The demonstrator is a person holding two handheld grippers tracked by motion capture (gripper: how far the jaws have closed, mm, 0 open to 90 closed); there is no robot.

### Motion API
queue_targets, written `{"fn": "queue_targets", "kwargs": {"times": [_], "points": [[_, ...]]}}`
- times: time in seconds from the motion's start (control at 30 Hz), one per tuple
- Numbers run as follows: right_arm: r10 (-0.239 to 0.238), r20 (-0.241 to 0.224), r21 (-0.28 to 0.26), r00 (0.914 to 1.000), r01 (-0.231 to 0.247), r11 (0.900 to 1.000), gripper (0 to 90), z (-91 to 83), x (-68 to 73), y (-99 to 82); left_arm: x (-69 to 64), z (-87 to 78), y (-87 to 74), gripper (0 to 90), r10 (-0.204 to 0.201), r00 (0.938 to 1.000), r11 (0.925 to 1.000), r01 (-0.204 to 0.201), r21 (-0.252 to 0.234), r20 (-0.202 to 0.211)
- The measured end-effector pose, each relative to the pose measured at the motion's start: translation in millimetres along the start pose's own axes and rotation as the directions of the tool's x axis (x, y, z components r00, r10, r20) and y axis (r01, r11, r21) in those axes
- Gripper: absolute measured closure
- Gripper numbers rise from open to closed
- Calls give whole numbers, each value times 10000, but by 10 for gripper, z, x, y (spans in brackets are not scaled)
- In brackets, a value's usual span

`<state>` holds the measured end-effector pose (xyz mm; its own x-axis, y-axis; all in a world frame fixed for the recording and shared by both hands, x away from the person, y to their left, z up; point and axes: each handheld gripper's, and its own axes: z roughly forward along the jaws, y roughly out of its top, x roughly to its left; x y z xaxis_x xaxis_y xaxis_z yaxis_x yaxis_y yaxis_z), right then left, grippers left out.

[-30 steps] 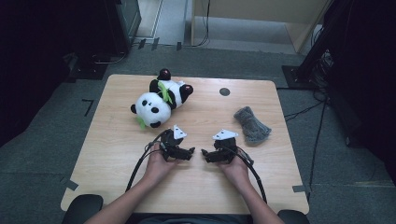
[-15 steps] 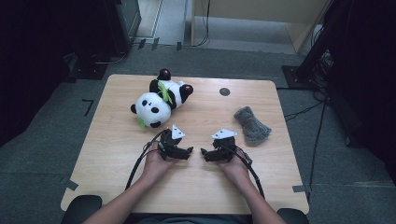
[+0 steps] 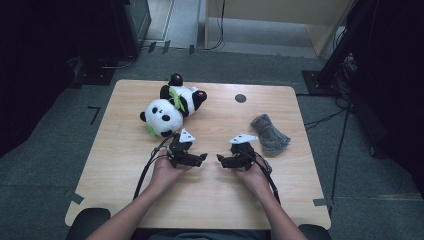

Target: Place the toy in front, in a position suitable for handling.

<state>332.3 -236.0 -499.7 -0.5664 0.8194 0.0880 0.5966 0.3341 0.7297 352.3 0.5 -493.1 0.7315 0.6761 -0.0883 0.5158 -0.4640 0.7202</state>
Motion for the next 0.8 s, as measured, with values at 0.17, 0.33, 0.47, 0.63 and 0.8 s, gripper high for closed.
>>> {"fn": "queue_targets", "kwargs": {"times": [0.17,0.33,0.47,0.63,0.8], "points": [[81,-24,-545,10000,-82,9985,237,-132,-47,55,6,-61,61,154,199,9996,9998,-198,66,-198],[272,2,-556,9996,-272,9981,252,-222,-112,74,94,-191,152,159,-129,9999,9996,129,-270,-6],[310,95,-623,9995,-303,9976,269,-294,-171,92,148,-258,208,162,-283,9996,9991,283,-314,11],[347,19,-599,9994,-345,9976,284,-339,-197,100,214,-328,284,171,-147,9998,9993,142,-345,-163],[361,3,-678,9993,-360,9971,305,-384,-222,117,301,-392,364,173,-28,9991,9991,10,-432,-430]]}}
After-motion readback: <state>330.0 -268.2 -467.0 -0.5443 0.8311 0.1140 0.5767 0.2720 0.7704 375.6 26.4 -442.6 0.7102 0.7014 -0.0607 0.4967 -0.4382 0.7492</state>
